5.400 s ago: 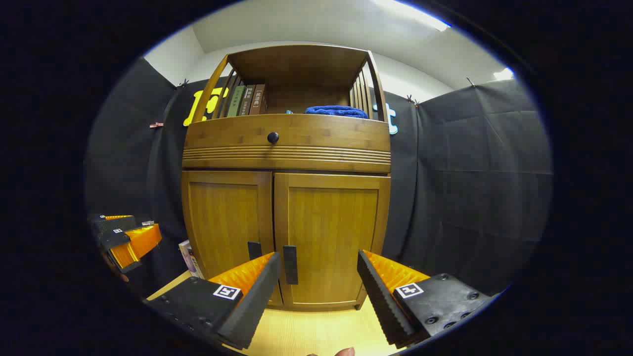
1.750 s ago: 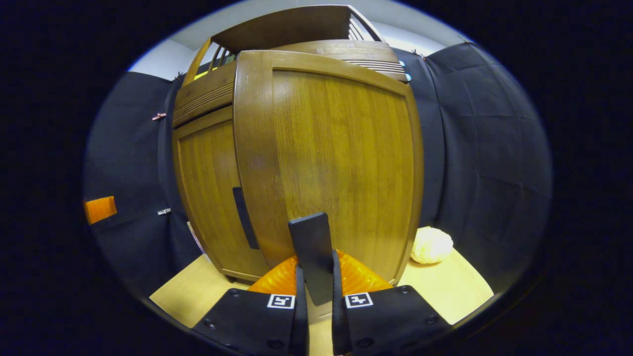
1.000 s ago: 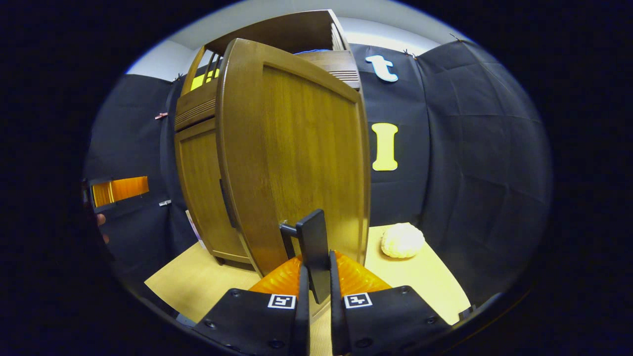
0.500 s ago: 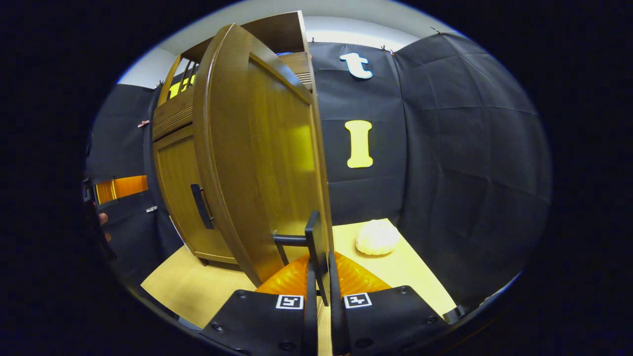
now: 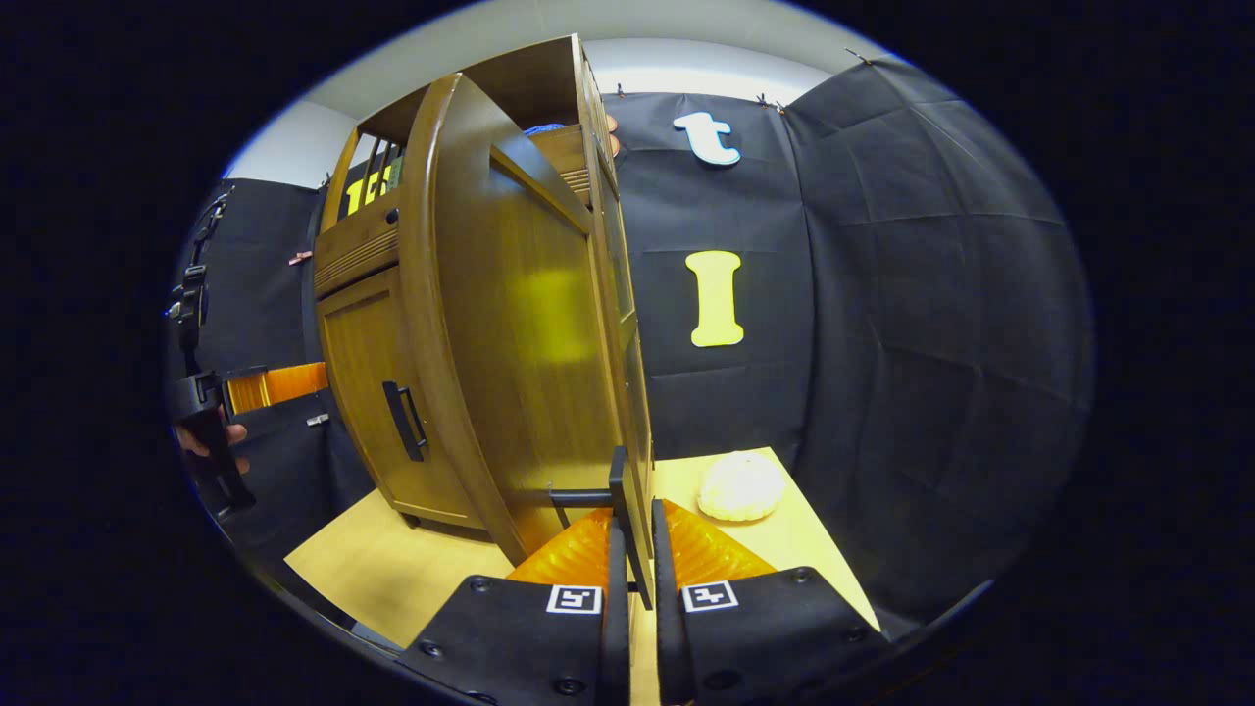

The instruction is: Open the right door of the double-door shoe cabinet with the right hand, and open the left door with the left hand.

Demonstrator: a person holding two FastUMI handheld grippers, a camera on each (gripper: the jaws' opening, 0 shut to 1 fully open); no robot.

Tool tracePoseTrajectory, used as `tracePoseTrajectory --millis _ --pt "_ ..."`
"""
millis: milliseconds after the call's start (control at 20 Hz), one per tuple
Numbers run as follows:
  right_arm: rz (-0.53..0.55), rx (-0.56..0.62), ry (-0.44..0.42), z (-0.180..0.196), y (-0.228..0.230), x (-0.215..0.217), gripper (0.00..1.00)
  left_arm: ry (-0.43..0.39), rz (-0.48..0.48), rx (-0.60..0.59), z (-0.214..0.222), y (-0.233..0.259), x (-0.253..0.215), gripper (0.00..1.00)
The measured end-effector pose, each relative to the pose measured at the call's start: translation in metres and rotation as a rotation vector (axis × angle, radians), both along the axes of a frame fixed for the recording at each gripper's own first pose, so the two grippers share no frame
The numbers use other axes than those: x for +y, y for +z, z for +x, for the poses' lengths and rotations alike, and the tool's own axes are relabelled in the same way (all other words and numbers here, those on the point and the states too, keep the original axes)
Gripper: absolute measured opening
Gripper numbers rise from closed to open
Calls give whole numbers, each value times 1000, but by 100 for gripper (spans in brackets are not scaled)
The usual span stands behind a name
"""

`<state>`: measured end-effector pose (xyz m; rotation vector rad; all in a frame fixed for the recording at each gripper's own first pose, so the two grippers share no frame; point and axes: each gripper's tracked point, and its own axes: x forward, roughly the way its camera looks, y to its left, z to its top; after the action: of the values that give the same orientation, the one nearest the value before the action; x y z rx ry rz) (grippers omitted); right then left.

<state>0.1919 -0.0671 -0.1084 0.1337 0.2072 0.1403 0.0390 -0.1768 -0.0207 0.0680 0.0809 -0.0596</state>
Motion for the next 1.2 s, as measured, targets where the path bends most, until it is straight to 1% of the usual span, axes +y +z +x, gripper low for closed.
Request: tracePoseTrajectory --millis 150,200,250,450,500,550,600,650,750,900,950,1000,1100,1150,1200 --pt "-11 7 29 -2 2 -7 15 -4 3 -3 5 2 -4 94" --pt "-2 -5 28 -3 6 -10 19 -5 3 -5 8 4 -4 95" --pt "-3 -17 13 -2 9 -17 22 -4 4 -6 9 4 -4 95" --pt "-9 -15 -3 -5 9 -26 24 -6 6 -12 17 5 -6 95" --pt "-6 -17 -2 -3 9 -26 34 -5 4 -14 20 6 -5 94" --pt "-10 -17 -12 -6 8 -28 28 -3 2 -14 23 4 -3 95" --pt "-9 -22 -17 -6 10 -30 27 0 -1 -13 27 4 0 94" --pt "-10 -23 -25 -8 10 -31 35 2 -5 -11 29 1 3 94" --pt "-13 -43 -56 -12 17 -39 36 14 -4 -5 36 -4 10 94" --pt "-19 -81 -122 -18 27 -55 60 25 2 4 51 -15 19 94" --pt "-24 -90 -152 -21 30 -62 68 23 -4 9 57 -21 20 94" --pt "-23 -98 -172 -21 28 -67 76 21 -13 15 62 -25 20 95" --pt "-29 -127 -219 -33 44 -76 92 18 -31 31 73 -39 22 95" --pt "-32 -144 -237 -36 50 -79 98 22 -31 41 81 -48 24 95" --pt "-40 -154 -253 -38 56 -82 98 30 -28 53 88 -55 26 95"
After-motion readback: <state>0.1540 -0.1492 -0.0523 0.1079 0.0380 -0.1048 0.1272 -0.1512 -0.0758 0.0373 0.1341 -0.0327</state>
